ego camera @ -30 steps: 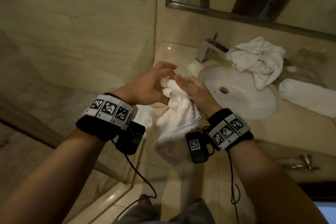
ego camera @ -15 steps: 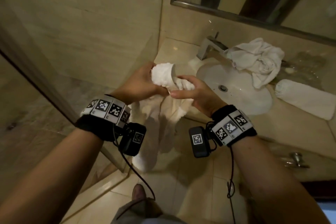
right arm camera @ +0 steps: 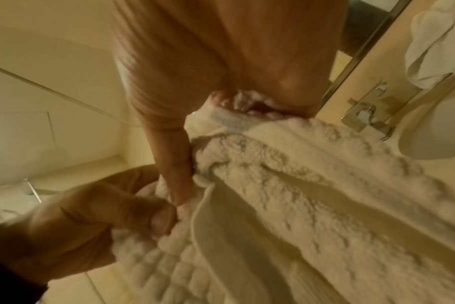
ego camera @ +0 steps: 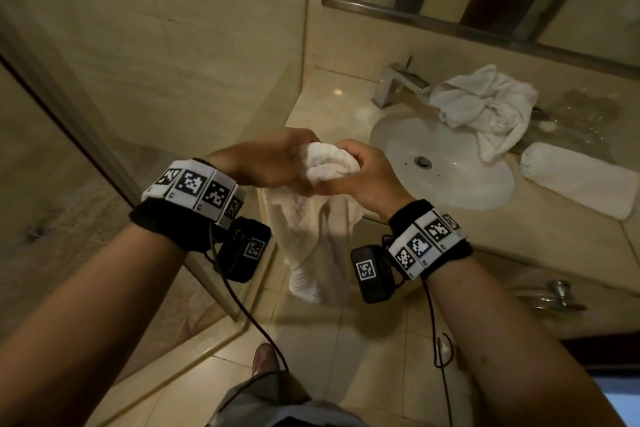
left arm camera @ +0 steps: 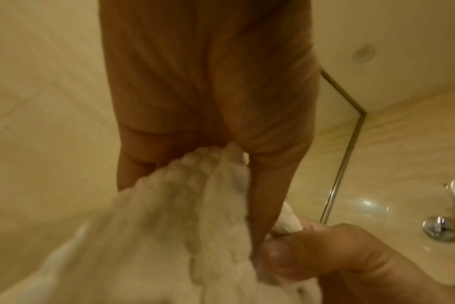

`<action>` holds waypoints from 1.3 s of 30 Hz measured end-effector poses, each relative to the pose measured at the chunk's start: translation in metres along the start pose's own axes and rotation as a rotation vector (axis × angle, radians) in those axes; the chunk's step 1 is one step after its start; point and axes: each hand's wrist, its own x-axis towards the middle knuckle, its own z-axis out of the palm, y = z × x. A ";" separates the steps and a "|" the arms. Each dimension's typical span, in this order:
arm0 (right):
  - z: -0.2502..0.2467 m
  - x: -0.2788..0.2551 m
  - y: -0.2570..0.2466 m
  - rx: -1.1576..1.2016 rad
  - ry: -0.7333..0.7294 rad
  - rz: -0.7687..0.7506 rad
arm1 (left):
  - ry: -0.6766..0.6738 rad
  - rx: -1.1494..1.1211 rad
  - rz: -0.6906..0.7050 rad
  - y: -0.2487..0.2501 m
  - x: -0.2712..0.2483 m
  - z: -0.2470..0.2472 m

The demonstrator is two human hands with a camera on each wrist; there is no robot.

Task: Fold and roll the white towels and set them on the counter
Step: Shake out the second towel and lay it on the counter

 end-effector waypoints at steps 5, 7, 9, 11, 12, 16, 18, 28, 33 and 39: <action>-0.015 -0.002 0.008 0.064 0.113 0.061 | 0.127 0.291 -0.083 -0.005 0.002 -0.012; -0.018 0.000 0.011 0.085 0.141 0.130 | 0.198 0.327 -0.109 -0.006 0.003 -0.013; -0.019 0.001 0.010 0.033 0.142 0.157 | 0.246 0.323 -0.112 -0.004 0.003 -0.013; -0.022 0.000 0.005 0.004 0.098 0.128 | 0.312 0.211 -0.100 0.005 0.003 -0.011; -0.023 -0.001 -0.002 -0.021 0.030 0.095 | 0.341 0.133 -0.080 0.012 0.005 -0.010; -0.013 0.003 -0.023 -0.098 -0.202 -0.064 | 0.284 0.038 0.072 0.046 0.012 0.006; -0.011 0.008 -0.024 -0.068 -0.142 -0.051 | 0.287 -0.031 0.127 0.049 0.015 0.018; -0.019 0.013 -0.007 0.313 0.116 -0.027 | -0.133 0.186 -0.117 -0.038 0.016 0.044; -0.025 0.016 -0.008 0.069 0.228 0.026 | 0.043 0.118 -0.246 -0.066 0.018 0.048; -0.022 0.008 0.017 -0.070 0.073 0.120 | 0.143 0.399 -0.207 -0.075 0.019 0.016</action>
